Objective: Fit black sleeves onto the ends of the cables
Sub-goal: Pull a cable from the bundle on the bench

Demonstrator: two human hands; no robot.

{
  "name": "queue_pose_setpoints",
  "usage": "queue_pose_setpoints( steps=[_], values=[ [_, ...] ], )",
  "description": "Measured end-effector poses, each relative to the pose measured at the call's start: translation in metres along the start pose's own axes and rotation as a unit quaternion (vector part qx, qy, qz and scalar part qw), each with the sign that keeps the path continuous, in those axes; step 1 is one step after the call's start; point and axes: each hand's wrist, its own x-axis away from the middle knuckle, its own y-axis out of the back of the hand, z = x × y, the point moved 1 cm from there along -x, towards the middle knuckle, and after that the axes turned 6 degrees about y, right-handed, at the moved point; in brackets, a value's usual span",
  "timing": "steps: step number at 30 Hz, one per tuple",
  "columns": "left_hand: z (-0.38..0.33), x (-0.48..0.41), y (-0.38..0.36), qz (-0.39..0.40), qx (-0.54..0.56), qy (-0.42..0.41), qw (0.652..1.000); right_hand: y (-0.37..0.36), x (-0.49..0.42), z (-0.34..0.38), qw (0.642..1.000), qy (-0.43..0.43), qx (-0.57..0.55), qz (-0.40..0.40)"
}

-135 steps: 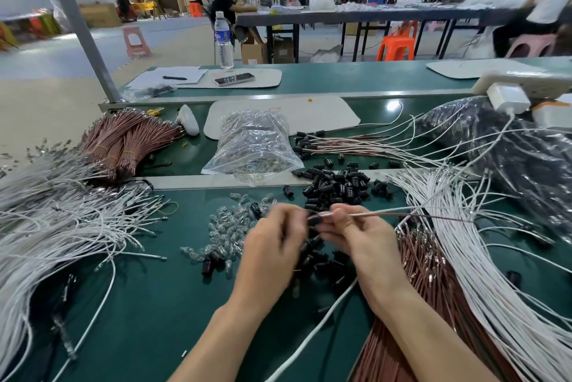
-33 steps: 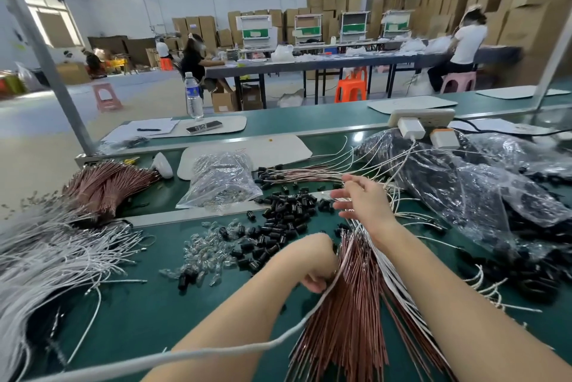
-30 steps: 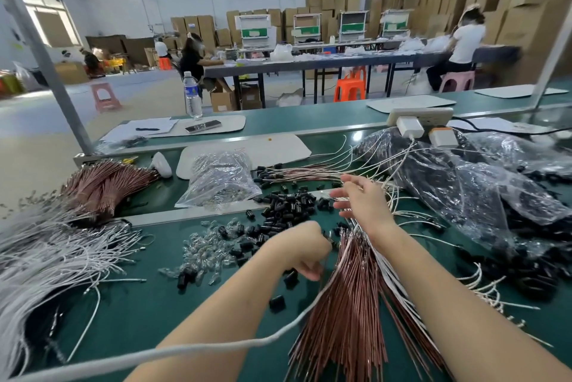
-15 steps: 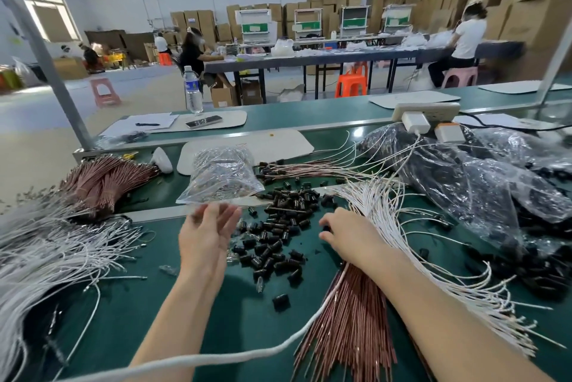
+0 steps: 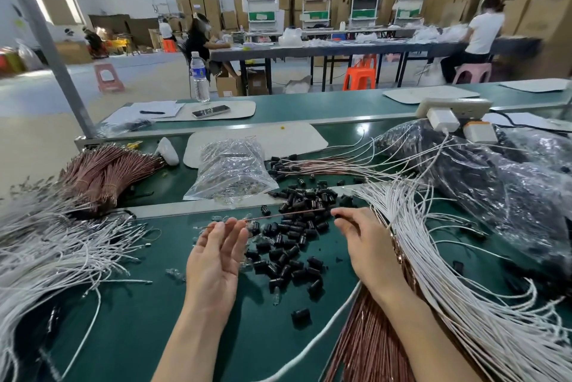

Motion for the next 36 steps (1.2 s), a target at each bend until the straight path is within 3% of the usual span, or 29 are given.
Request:
queue_pose_setpoints(
  steps=[9,22,36],
  values=[
    [0.0023,-0.0029,-0.0007,0.019,-0.024,0.009,1.000,-0.0071,0.0037,-0.0039,0.998,0.053,0.037,-0.010],
    [0.0052,0.0000,-0.0047,0.056,-0.058,0.024,0.996,-0.0078,0.0030,-0.0024,0.993,0.073,0.094,0.010],
    [0.0015,0.0008,-0.0021,0.037,-0.028,0.011,0.999,-0.0081,0.0040,-0.0031,0.991,0.069,0.110,0.023]
  ],
)
